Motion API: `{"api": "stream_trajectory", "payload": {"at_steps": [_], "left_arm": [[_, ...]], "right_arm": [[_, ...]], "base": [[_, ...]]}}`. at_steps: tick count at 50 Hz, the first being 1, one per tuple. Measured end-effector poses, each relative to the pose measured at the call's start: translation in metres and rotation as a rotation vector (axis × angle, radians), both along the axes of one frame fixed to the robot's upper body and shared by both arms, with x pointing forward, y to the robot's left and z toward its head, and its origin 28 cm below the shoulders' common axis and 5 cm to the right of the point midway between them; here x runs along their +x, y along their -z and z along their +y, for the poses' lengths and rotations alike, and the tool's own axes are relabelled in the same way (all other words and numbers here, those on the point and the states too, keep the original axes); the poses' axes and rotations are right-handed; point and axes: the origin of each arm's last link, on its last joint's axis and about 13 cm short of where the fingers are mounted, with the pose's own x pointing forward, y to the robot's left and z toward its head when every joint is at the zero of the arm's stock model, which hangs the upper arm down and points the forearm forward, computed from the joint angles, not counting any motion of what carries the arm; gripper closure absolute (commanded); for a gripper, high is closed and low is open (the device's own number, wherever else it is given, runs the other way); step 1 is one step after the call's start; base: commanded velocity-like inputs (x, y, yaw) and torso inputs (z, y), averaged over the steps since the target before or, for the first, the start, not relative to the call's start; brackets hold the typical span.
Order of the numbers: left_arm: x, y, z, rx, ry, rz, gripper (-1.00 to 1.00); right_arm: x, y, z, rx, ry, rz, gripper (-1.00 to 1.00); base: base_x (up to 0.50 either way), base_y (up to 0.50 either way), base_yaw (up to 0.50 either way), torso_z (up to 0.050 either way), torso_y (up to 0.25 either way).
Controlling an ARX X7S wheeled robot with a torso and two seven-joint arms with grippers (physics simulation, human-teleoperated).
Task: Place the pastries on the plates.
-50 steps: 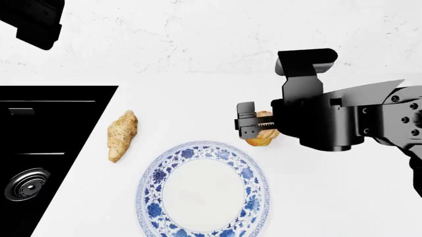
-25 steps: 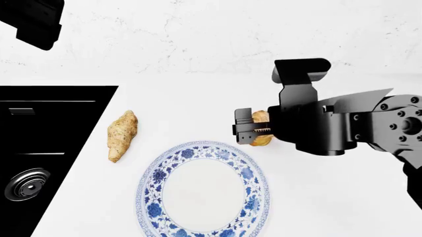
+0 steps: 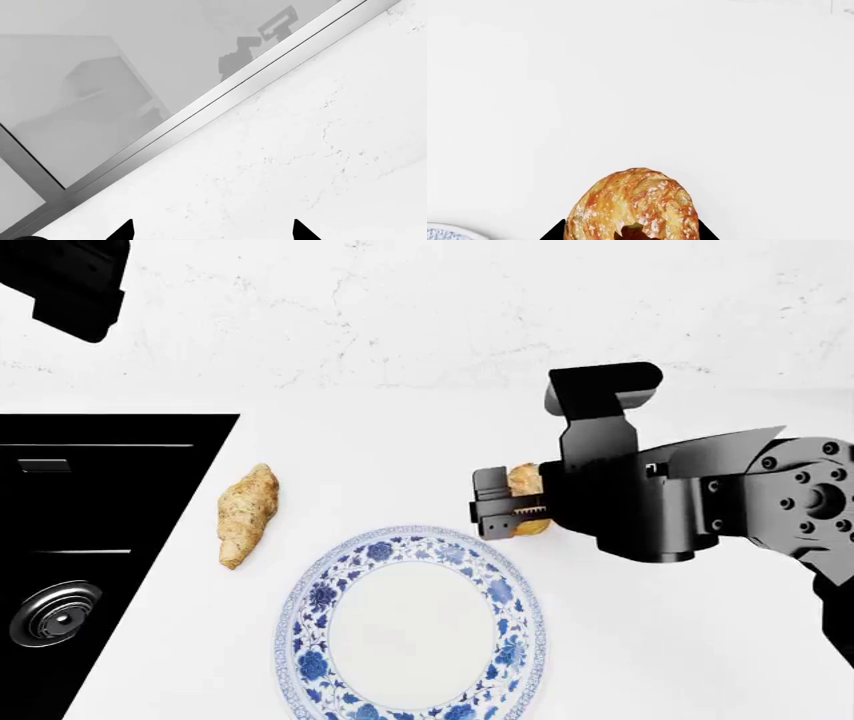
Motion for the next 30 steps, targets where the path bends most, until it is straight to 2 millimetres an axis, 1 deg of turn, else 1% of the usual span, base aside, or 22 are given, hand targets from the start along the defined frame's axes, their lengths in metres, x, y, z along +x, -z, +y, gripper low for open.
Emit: {"api": "stream_trajectory", "payload": {"at_steps": [4, 8, 20, 30], "left_arm": [[0.000, 0.000, 0.000, 0.000, -0.001, 0.000, -1.00], [0.000, 0.000, 0.000, 0.000, -0.002, -0.001, -1.00], [-0.001, -0.001, 0.000, -0.001, -0.004, -0.003, -1.00], [-0.001, 0.000, 0.000, -0.001, -0.005, -0.003, -1.00]], "right_arm": [[-0.001, -0.001, -0.001, 0.000, -0.001, -0.008, 1.00], [-0.004, -0.007, -0.002, 0.014, -0.002, -0.035, 1.00], [-0.017, -0.041, -0.003, 0.055, -0.009, -0.157, 1.00], [-0.035, -0.064, 0.001, 0.061, -0.069, -0.227, 1.00]], "base": [[0.00, 0.00, 0.00, 0.000, 0.000], [0.00, 0.00, 0.00, 0.000, 0.000], [0.00, 0.00, 0.00, 0.000, 0.000], [0.00, 0.00, 0.00, 0.000, 0.000]]}}
